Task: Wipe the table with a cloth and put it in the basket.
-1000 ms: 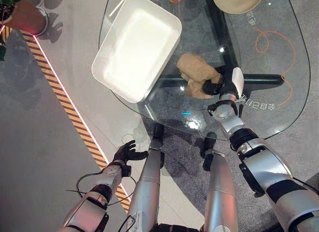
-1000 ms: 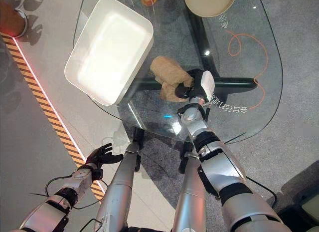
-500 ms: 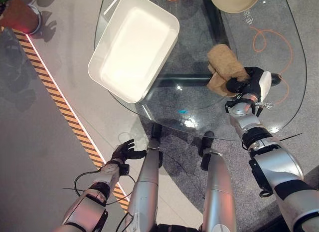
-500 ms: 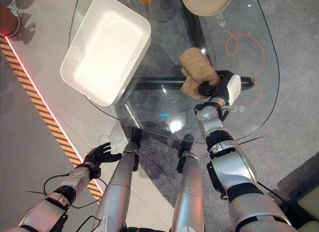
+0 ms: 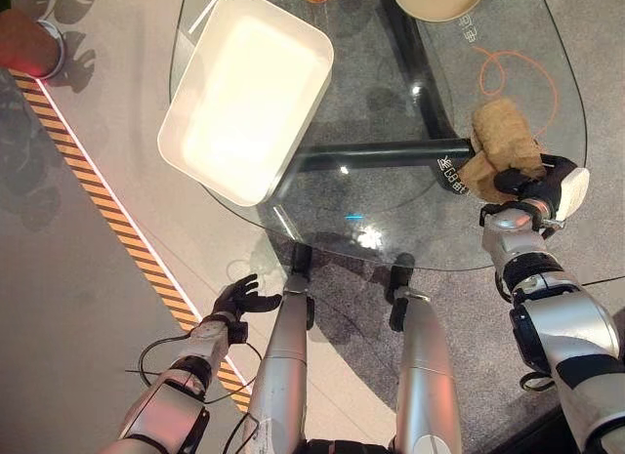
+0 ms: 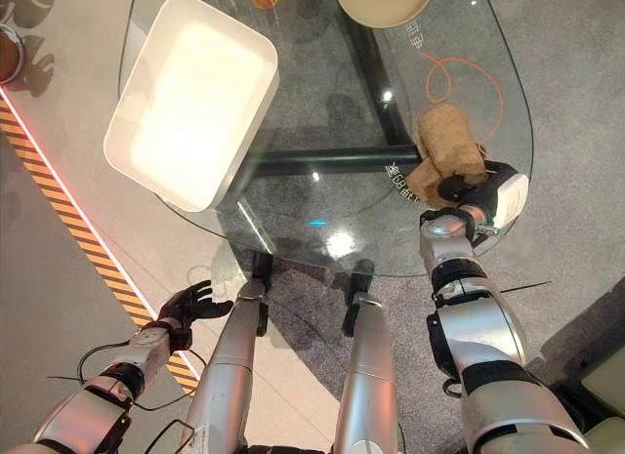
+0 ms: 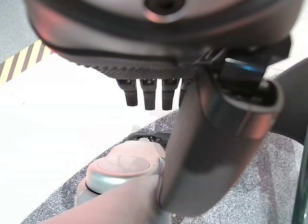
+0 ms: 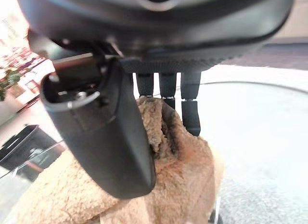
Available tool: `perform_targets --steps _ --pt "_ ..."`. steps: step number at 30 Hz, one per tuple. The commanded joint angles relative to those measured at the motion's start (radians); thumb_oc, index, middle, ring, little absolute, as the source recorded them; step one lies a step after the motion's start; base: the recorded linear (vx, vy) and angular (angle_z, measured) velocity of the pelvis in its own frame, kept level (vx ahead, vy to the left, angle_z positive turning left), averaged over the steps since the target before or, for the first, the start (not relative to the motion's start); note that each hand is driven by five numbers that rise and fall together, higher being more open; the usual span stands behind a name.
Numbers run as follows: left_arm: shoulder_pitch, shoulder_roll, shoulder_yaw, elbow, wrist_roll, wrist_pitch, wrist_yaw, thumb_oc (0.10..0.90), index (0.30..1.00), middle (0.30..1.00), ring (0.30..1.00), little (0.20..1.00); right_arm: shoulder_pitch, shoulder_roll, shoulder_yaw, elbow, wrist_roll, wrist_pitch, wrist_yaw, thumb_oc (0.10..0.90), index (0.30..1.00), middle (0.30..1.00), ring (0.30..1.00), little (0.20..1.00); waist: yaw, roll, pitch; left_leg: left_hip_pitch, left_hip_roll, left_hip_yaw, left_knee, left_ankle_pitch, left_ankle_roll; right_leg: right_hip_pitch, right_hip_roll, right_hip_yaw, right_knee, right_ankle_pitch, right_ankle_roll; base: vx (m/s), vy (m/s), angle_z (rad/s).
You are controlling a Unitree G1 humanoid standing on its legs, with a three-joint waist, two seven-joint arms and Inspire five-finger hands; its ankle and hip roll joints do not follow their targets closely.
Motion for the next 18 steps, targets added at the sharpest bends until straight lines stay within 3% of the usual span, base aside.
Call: perform_targets --steps 1,9,18 --pt "0.033 0.031 0.039 0.064 -0.009 -0.008 -0.007 0.800 0.900 0.900 0.900 0.900 0.071 -0.179 -0.046 0.035 0.037 0.002 -0.130 0.100 0.300 0.300 0.300 0.200 -0.005 0.017 -0.023 0.014 -0.033 0.095 0.060 -0.083 0.109 0.023 0.073 -0.037 -0.048 0.041 -0.042 0.00 0.000 0.00" --pt "0.021 0.044 0.038 0.078 -0.016 -0.005 -0.017 0.800 0.900 0.900 0.900 0.900 0.084 -0.182 -0.058 0.047 0.081 -0.018 -0.123 0.100 0.300 0.300 0.300 0.200 -0.010 0.013 -0.023 0.016 -0.031 0.096 0.056 -0.084 0.108 0.024 0.077 -0.032 -0.054 0.045 -0.041 0.00 0.000 0.00" --pt "0.013 0.041 0.032 0.078 -0.017 -0.003 -0.011 0.800 0.900 0.900 0.900 0.900 0.048 -0.168 -0.018 -0.018 -0.002 -0.081 -0.036 0.100 0.300 0.300 0.300 0.200 -0.010 0.010 -0.023 0.019 -0.033 0.095 0.051 -0.081 0.105 0.026 0.078 -0.032 -0.060 0.048 -0.040 0.00 0.000 0.00"
